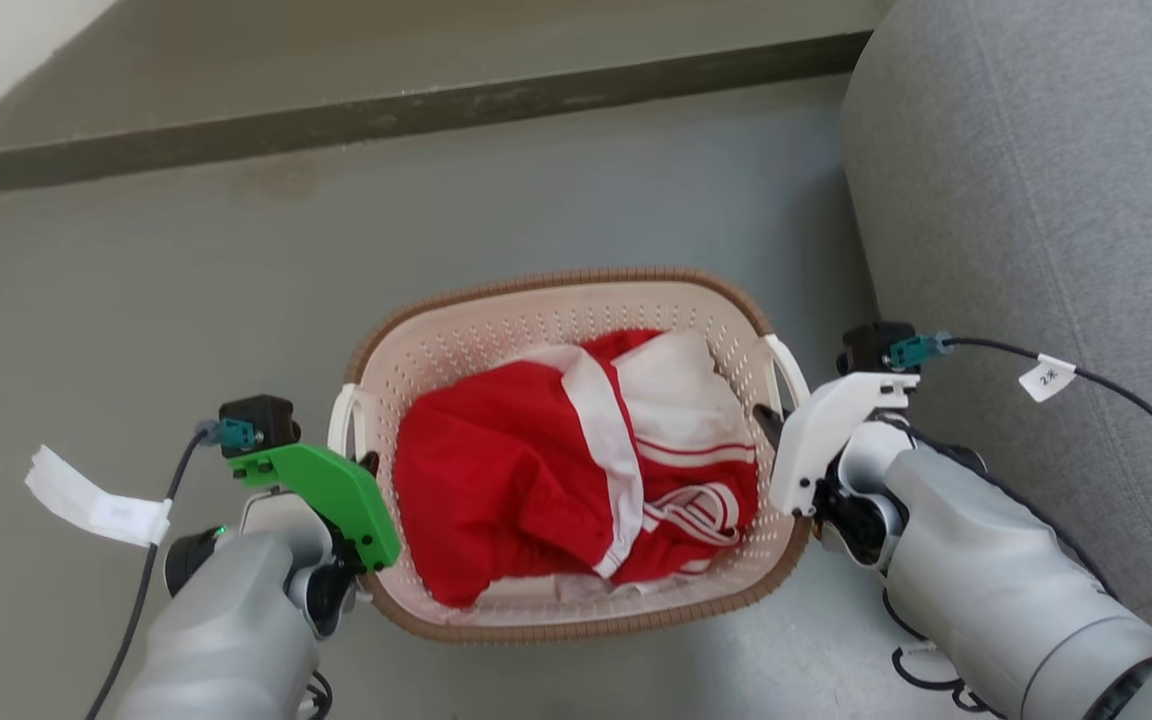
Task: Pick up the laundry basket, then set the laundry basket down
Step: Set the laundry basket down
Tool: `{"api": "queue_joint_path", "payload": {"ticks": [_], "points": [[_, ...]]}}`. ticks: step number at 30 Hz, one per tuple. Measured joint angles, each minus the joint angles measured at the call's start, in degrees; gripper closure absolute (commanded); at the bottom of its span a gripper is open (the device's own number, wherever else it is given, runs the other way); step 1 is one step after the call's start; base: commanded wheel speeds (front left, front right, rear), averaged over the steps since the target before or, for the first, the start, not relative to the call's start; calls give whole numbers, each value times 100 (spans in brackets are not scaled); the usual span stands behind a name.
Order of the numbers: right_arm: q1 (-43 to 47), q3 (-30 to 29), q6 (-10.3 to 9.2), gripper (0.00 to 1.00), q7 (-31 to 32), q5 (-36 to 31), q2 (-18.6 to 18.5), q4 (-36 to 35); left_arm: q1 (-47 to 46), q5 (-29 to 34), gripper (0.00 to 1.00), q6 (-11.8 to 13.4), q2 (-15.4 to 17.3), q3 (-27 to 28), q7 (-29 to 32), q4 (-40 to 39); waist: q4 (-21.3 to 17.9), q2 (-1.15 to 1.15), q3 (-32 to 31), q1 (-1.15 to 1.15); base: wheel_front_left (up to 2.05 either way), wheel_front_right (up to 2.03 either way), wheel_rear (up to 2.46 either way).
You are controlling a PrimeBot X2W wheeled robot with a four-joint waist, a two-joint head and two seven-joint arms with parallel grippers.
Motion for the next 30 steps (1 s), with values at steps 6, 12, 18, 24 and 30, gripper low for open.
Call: {"api": "queue_joint_path", "payload": {"ticks": [6,12,18,24,30], "points": [[-209,-1,-70,100,-181,1,4,-75,-235,25,100,-4,52,24,-202,-5,26,0,325,0,0,0,0],[-368,9,-93,100,-292,8,9,-102,-396,74,100,-12,76,43,-314,8,50,0,642,0,0,0,0],[-614,9,-138,100,-405,40,8,-124,-645,122,100,-14,97,66,-400,10,80,0,946,0,0,0,0],[-859,9,-152,100,-500,40,3,-124,-880,174,100,-53,119,70,-472,27,122,0,1269,0,0,0,0],[-1083,14,-191,100,-608,38,4,-125,-1100,223,100,-64,144,75,-575,32,166,0,1610,0,0,0,0]]}}
